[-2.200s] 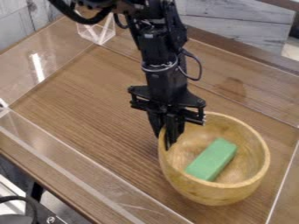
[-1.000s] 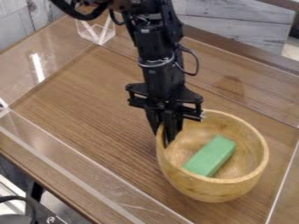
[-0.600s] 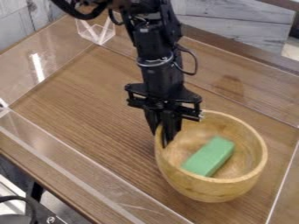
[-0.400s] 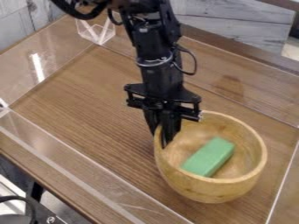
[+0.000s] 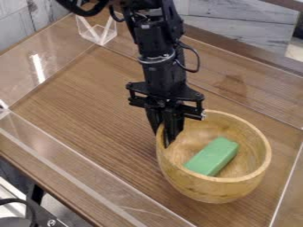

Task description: Put the green block in the brown bowl

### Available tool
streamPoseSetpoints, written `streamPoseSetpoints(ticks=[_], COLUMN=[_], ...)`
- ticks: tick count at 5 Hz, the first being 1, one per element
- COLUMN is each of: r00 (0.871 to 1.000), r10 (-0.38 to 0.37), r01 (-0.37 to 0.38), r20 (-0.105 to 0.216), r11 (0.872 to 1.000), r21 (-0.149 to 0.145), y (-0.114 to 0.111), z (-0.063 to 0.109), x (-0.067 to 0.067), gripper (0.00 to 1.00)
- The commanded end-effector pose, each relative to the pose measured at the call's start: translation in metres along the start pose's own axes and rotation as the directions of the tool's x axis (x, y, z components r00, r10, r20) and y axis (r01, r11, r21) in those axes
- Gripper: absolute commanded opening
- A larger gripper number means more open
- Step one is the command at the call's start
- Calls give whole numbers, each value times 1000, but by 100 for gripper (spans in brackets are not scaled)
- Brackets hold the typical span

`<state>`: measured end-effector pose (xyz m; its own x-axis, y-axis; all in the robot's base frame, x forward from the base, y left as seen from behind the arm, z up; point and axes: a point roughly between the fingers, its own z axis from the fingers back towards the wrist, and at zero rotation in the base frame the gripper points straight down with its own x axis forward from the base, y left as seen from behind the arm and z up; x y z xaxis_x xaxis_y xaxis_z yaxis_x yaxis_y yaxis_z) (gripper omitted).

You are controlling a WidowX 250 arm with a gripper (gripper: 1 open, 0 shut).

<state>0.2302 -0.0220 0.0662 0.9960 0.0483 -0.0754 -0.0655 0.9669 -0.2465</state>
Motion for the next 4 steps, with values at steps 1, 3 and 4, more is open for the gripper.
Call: streamPoseSetpoints(ticks=[1,3,4], r00=[998,998,998], r10=[-18,-26,-30], r01=[19,27,31], r20=[61,53,50], r11=[1000,1000,999], r21=[-8,-14,-17], y=[-2,-3,-4], z=[16,18,20], x=[12,11,11], gripper=[0,0,0])
